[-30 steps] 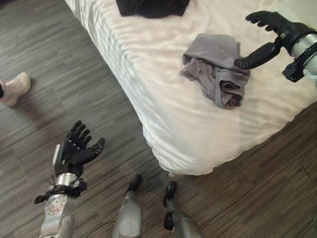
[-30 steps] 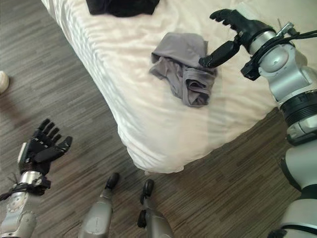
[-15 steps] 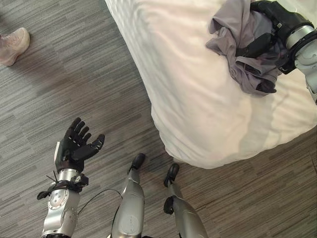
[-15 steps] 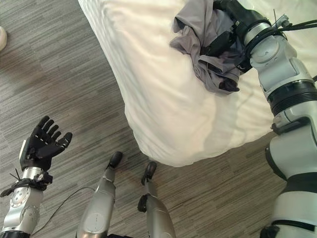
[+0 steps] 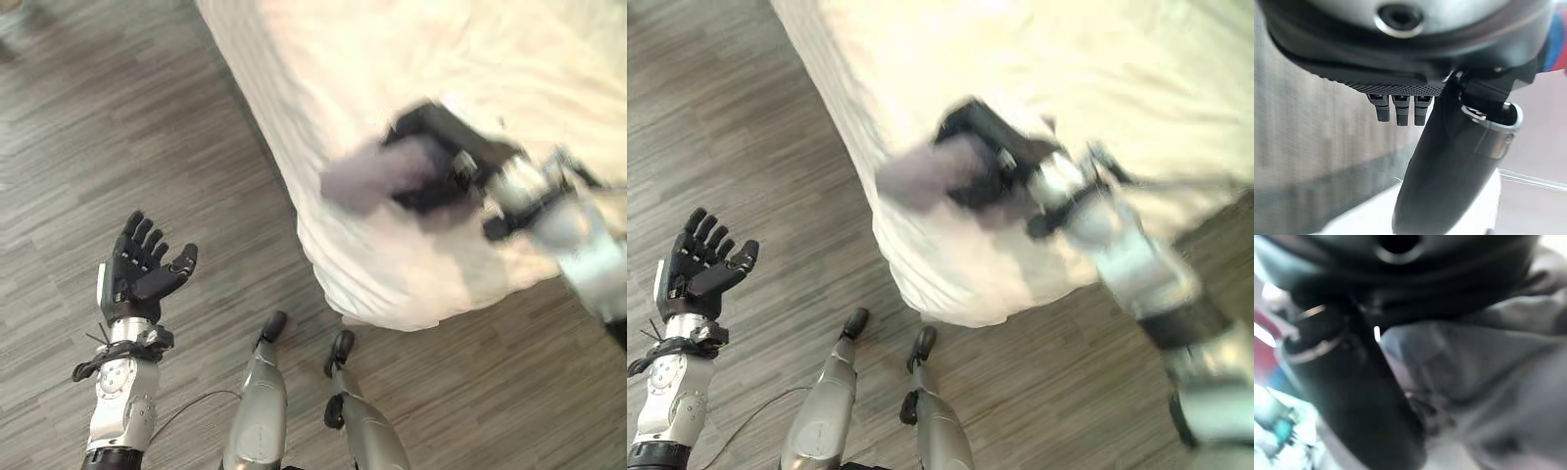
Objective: Pick up bed clothes into laundry basket.
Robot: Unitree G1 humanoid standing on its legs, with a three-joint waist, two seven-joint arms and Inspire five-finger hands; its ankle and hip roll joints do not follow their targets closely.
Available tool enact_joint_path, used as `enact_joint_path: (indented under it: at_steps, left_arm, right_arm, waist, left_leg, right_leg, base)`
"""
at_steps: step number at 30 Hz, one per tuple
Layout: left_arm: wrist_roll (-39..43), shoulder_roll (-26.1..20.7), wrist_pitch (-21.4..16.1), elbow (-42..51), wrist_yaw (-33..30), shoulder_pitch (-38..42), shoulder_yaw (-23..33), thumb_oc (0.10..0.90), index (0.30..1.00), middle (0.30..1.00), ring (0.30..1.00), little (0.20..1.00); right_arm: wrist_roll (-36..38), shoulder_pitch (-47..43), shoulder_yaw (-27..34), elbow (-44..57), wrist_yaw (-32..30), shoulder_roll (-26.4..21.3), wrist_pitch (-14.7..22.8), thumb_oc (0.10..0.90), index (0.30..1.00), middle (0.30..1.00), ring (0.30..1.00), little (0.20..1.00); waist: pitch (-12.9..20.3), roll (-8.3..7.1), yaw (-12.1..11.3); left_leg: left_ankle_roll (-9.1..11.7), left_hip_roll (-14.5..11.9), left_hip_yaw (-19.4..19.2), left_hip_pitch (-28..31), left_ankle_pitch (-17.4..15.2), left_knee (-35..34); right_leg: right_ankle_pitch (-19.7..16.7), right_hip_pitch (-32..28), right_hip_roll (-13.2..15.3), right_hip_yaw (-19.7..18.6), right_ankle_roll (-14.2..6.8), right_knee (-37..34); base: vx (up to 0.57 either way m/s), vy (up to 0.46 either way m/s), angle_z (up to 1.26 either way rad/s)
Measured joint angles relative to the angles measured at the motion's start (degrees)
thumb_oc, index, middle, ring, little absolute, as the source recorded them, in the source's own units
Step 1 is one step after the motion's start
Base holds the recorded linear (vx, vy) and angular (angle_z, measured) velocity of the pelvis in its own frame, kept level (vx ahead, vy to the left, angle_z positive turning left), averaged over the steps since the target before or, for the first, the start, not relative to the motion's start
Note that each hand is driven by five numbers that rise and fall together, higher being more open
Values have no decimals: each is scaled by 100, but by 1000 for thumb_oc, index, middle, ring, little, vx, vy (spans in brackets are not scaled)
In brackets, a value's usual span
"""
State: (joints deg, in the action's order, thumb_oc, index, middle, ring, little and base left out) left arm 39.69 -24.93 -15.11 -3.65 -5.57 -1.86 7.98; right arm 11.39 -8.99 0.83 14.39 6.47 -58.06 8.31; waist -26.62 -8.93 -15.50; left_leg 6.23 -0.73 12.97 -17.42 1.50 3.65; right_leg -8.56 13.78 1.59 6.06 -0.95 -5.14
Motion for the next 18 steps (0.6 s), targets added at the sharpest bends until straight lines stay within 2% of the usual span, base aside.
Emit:
enact_joint_path:
  at_steps: [1,2,4,5,6,8,10,14,18]
  left_arm:
    - [-14,13,-1,11,0,-28,35,800,900,900,900,900]
    - [-34,24,-8,-46,-26,-267,201,800,900,900,900,900]
    - [-58,83,16,-49,5,-271,244,800,900,900,900,900]
    - [-163,148,18,-43,2,-288,393,800,900,900,900,900]
    - [-164,161,22,-47,-9,-233,438,800,900,900,900,900]
    - [-166,183,56,-86,-9,-115,543,800,900,900,900,900]
    - [-190,201,55,-79,-10,-49,593,800,900,900,900,900]
    - [-392,304,53,-23,8,58,585,800,900,900,900,900]
    - [-397,447,53,-44,22,-7,572,800,900,900,900,900]
  right_arm:
    - [60,629,649,76,13,330,78,400,300,300,300,300]
    - [201,955,1082,-255,-180,556,11,400,300,300,300,300]
    - [319,1329,1841,-553,-245,685,0,400,300,300,300,300]
    - [500,1327,2314,-925,-471,930,-21,400,300,300,300,300]
    - [572,1354,2493,-1092,-619,932,-26,400,300,300,300,300]
    - [584,1356,2989,-1428,-810,951,-29,400,300,300,300,300]
    - [695,1508,3242,-1437,-1051,971,-12,400,300,300,300,300]
    - [858,1516,3580,-1432,-1439,970,126,400,300,300,300,300]
    - [1093,1537,3591,-1430,-1611,1033,357,400,300,300,300,300]
  waist:
    - [0,0,66]
    - [53,-92,328]
    - [149,-113,590]
    - [219,-159,749]
    - [276,-202,903]
    - [327,-183,1131]
    - [669,-167,1450]
    - [1139,-39,1763]
    - [1469,81,1928]
  left_leg:
    - [-57,26,-5,119,-32,1]
    - [-152,98,-132,378,-85,-1]
    - [-173,169,-275,437,-144,7]
    - [-203,193,-376,496,-136,-1]
    - [-230,206,-501,534,-155,20]
    - [-326,226,-639,750,-207,8]
    - [-394,237,-800,859,-257,-6]
    - [-479,232,-1084,1079,-325,-41]
    - [-534,173,-1462,1533,-366,-345]
  right_leg:
    - [22,-118,27,-8,-30,1]
    - [70,-323,102,-48,-97,2]
    - [161,-337,196,-191,-195,10]
    - [135,-331,261,-303,-224,21]
    - [102,-324,264,-396,-273,4]
    - [76,-471,291,-592,-309,5]
    - [73,-498,285,-751,-334,1]
    - [2,-568,261,-1018,-337,2]
    - [11,-740,212,-1358,-369,1]
  base:
    - [64,88,-18]
    - [113,116,-32]
    - [64,98,-40]
    - [83,107,-47]
    - [105,102,-49]
    - [73,78,-43]
    - [56,83,-46]
    - [22,64,-40]
    - [23,42,-53]
